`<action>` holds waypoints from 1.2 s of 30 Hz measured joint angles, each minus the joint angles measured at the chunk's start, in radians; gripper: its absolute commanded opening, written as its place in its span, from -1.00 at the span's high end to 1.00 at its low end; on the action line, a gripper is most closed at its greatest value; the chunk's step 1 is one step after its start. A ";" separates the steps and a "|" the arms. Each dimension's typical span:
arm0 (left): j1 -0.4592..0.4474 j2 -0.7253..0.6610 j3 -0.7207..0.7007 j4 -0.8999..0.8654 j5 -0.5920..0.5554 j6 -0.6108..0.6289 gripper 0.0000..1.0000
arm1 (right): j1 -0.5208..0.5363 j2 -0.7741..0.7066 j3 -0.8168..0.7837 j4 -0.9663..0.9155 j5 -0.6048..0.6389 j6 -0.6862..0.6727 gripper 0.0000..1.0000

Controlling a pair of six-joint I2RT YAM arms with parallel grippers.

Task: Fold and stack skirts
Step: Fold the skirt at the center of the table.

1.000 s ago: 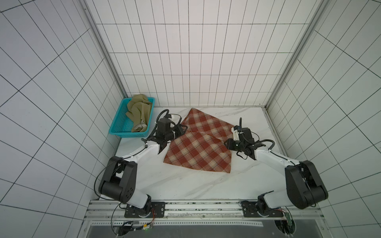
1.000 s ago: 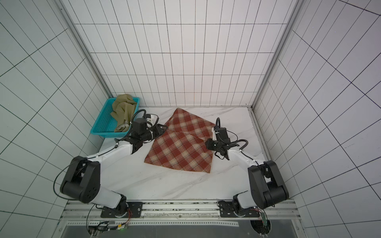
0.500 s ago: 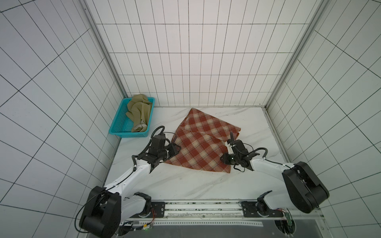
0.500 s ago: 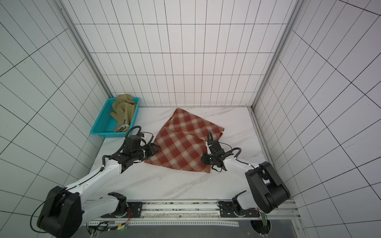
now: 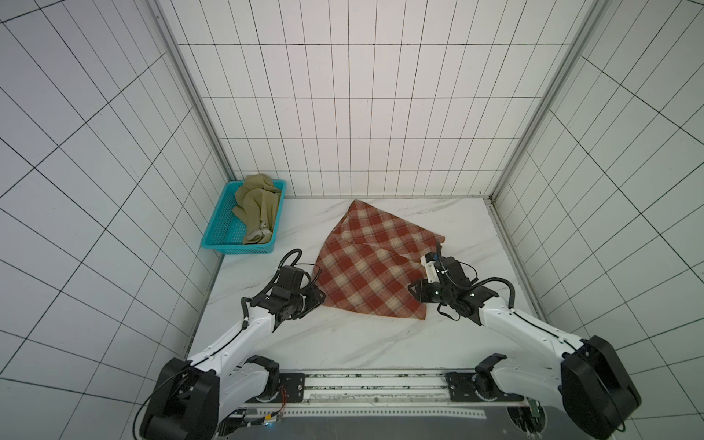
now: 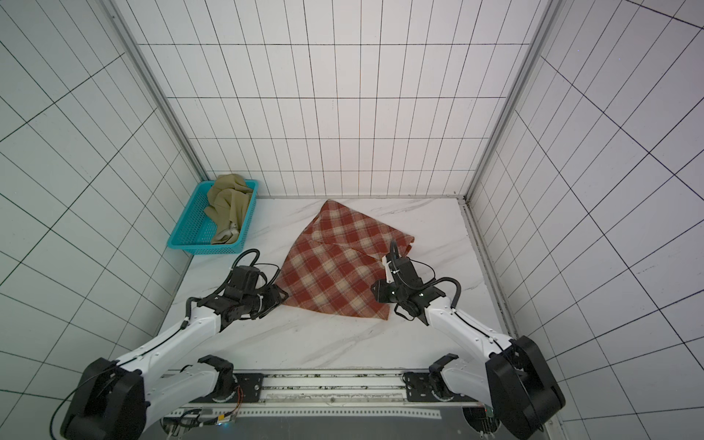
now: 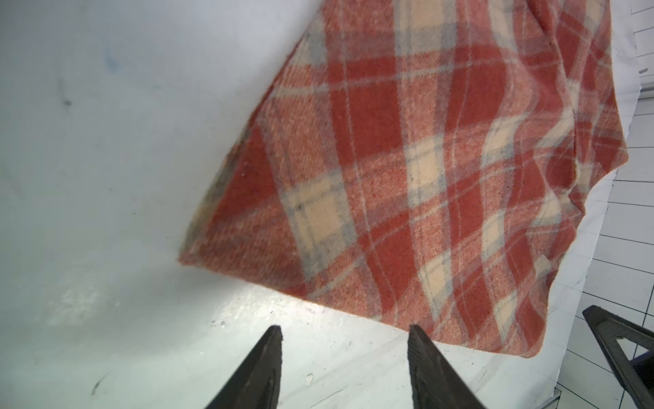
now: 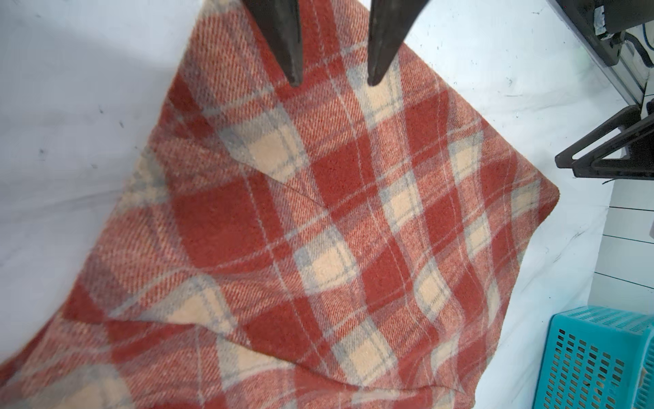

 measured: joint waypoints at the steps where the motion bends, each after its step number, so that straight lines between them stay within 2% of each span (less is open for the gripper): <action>1: 0.010 -0.008 -0.014 0.000 -0.001 -0.009 -0.13 | 0.000 0.002 0.000 -0.006 -0.002 -0.001 0.34; 10: 0.082 -0.047 -0.073 0.016 -0.012 -0.060 -0.11 | 0.002 0.072 0.017 -0.014 -0.028 -0.021 0.34; 30: 0.089 -0.003 -0.174 0.263 -0.072 -0.164 0.06 | 0.002 0.138 0.088 -0.035 -0.046 -0.067 0.34; 36: 0.090 0.021 -0.188 0.328 -0.086 -0.182 0.23 | 0.002 0.144 0.103 -0.040 -0.048 -0.070 0.34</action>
